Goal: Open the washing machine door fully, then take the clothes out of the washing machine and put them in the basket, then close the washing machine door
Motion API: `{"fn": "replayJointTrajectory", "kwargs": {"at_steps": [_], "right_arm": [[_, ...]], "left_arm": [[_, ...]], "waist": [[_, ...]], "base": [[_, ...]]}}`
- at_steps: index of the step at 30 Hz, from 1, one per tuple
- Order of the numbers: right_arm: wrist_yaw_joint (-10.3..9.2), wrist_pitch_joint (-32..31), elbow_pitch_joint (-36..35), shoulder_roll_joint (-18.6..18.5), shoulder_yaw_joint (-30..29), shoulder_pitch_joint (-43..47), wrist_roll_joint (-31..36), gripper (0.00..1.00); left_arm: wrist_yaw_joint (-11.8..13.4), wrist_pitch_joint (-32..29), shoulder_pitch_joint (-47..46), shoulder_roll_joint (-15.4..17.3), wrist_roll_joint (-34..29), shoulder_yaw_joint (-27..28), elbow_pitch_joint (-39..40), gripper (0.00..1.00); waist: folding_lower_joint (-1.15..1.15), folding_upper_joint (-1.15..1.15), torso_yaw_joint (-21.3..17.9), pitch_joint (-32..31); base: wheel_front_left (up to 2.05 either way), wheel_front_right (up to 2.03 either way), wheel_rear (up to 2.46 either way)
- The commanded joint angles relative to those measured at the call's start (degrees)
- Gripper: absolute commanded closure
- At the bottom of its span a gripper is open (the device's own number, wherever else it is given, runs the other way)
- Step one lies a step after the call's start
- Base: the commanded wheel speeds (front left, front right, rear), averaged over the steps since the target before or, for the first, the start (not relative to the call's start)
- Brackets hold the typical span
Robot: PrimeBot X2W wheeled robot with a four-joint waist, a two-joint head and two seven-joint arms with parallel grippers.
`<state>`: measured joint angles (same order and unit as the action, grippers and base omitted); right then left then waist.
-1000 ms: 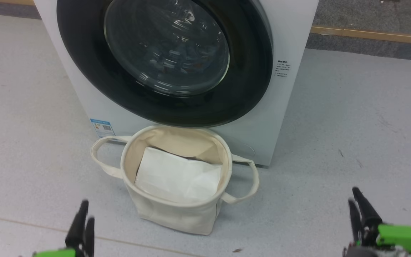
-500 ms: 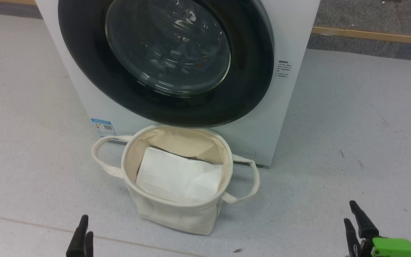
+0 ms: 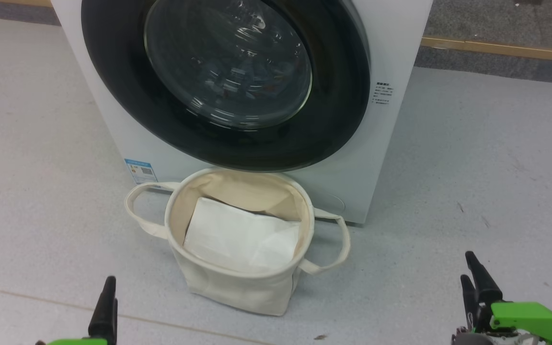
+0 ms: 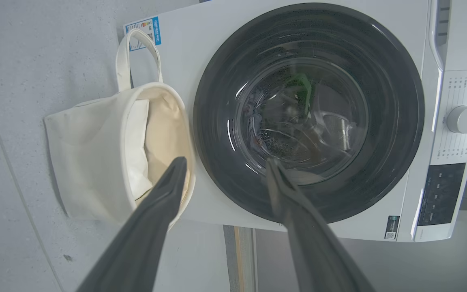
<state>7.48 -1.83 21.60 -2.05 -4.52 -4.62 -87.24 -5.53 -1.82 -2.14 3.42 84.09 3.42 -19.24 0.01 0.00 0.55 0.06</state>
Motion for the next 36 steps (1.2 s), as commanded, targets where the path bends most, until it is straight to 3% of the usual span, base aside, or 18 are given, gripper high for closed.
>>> {"fn": "replayJointTrajectory", "kwargs": {"at_steps": [1,16,36], "right_arm": [[0.01,0.66,-2.13,-0.24,0.53,-3.39,0.94,0.0],[0.01,3.17,-2.39,-0.33,3.26,-7.06,12.48,0.0],[0.01,6.52,-2.61,-0.45,6.8,-11.06,39.59,0.0]], "left_arm": [[0.13,0.6,-3.12,1.44,-1.34,0.22,2.27,0.0],[3.29,2.1,-5.8,5.89,-14.22,-4.61,3.09,0.0],[9.92,3.65,-10.45,11.93,-34.23,-11.75,3.23,0.0]], "waist": [[-0.01,0.0,0.02,-0.02],[-0.01,0.0,0.23,-0.44],[-0.01,0.0,0.29,-0.97]], "base": [[0.0,0.0,0.0],[0.0,0.0,0.0],[0.0,0.0,0.0]]}}
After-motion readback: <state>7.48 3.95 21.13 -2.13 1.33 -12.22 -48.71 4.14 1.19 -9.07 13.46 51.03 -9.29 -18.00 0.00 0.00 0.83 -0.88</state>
